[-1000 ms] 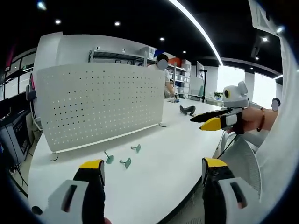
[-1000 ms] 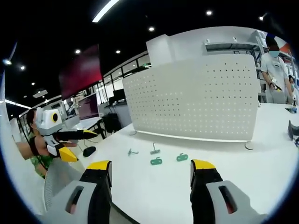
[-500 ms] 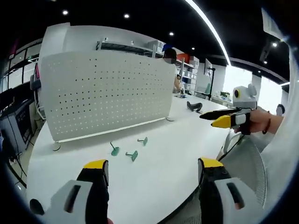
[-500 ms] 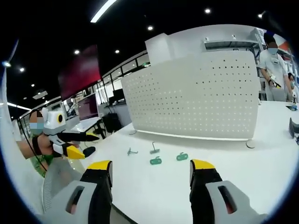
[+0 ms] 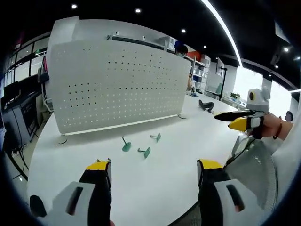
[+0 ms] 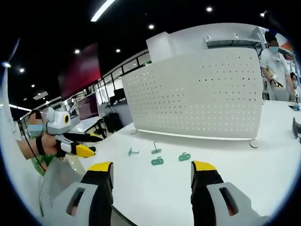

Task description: Insert the hook assembly into the mounting plate slot until the hook locks in place.

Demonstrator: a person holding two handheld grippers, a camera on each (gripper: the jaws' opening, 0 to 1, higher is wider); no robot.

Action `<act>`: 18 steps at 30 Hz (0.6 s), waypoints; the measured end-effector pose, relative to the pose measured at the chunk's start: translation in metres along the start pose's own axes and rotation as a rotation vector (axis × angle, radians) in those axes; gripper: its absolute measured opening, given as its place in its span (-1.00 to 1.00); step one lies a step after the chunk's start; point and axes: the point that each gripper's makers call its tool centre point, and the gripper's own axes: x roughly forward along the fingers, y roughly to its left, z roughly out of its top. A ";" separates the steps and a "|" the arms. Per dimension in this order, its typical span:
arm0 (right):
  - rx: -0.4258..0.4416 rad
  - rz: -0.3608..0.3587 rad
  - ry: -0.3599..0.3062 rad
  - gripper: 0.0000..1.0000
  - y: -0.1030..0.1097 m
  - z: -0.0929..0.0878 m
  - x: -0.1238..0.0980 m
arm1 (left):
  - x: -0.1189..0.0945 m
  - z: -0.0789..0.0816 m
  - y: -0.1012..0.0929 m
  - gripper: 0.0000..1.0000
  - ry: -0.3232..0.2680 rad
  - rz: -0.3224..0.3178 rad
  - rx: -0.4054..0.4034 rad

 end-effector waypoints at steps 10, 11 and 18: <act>0.030 0.010 -0.017 0.34 0.003 0.004 0.006 | 0.008 -0.011 0.018 0.51 0.060 0.043 -0.034; 0.025 0.009 -0.017 0.34 0.003 0.005 0.007 | 0.009 -0.013 0.019 0.51 0.066 0.046 -0.031; -0.003 0.023 -0.005 0.34 0.010 0.005 0.012 | 0.015 -0.023 0.028 0.47 0.102 0.064 -0.068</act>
